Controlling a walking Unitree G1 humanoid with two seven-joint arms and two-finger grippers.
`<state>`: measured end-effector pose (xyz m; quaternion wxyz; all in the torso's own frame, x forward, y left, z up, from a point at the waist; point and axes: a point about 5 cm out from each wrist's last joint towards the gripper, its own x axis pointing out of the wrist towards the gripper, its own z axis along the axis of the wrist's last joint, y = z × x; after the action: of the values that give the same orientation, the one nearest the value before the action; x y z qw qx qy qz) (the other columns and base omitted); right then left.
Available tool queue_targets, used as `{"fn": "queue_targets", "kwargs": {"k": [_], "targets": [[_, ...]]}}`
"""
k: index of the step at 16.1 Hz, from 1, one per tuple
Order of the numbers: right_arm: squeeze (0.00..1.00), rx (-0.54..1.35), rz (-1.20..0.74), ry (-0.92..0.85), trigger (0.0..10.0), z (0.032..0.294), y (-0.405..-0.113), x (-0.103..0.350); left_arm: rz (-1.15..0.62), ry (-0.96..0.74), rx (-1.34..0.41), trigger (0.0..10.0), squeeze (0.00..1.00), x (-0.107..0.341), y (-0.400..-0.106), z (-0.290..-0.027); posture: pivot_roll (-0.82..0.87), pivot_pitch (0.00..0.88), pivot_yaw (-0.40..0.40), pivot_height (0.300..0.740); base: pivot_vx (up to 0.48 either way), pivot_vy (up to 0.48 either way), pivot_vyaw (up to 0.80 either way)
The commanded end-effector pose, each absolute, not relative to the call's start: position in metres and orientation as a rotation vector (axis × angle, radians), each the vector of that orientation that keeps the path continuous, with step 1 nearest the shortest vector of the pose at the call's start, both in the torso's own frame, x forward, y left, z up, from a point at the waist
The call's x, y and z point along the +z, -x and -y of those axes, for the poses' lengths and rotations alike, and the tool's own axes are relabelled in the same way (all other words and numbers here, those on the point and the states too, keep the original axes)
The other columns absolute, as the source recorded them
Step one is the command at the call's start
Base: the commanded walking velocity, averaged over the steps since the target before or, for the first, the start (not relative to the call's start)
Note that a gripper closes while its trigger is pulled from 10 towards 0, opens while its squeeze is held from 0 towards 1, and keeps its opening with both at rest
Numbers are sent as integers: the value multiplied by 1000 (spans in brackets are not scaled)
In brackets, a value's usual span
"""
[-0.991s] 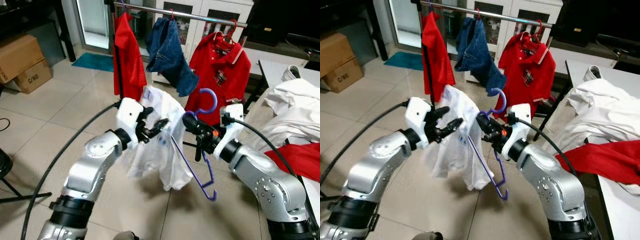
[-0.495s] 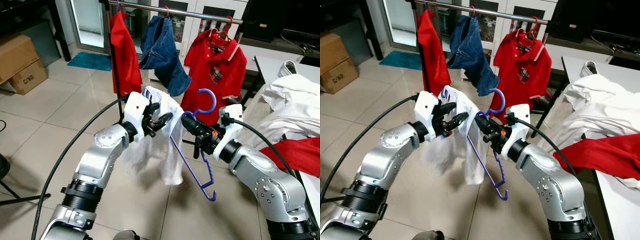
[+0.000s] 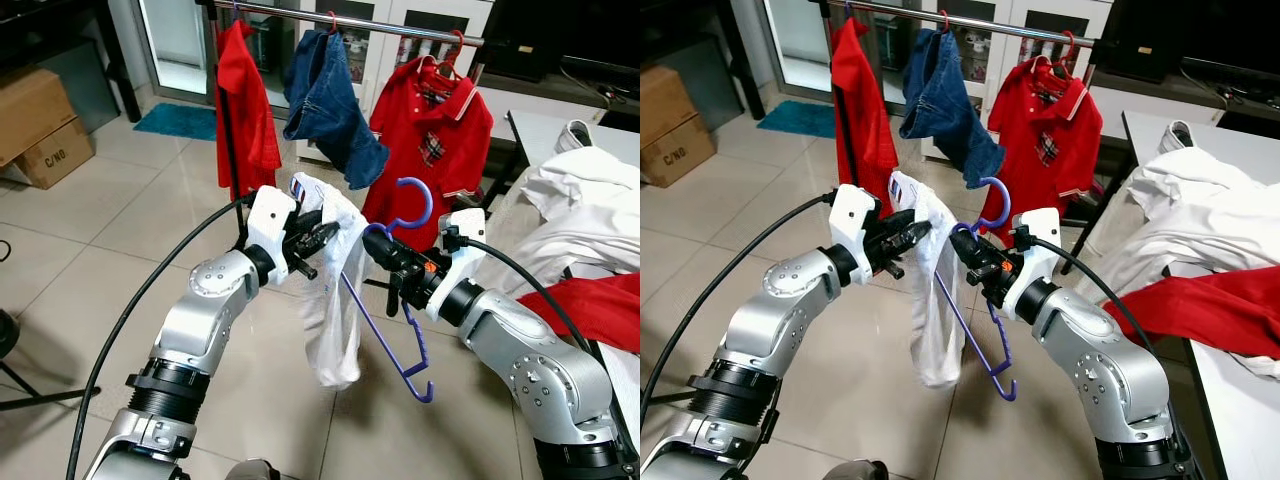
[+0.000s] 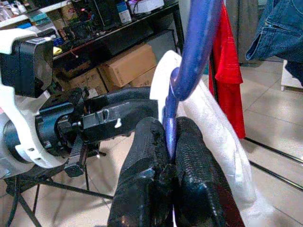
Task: Hang hanger
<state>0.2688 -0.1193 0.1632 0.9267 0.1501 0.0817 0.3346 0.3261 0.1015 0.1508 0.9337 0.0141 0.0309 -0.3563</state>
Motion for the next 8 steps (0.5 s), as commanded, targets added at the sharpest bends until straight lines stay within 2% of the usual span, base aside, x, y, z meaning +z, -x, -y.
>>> {"fn": "queue_targets", "kwargs": {"k": [1, 8], "targets": [[0, 714, -134, -295, 10000, 118, -269, 172, -36, -30, -730, 0, 0, 157, -329, -99, 69, 0, -59, 740, 0, 0, 0], [0, 721, -132, -296, 10000, 119, -268, 173, -59, -6, -726, 0, 0, 153, -331, -99, 65, 0, -59, 740, 0, 0, 0]]}}
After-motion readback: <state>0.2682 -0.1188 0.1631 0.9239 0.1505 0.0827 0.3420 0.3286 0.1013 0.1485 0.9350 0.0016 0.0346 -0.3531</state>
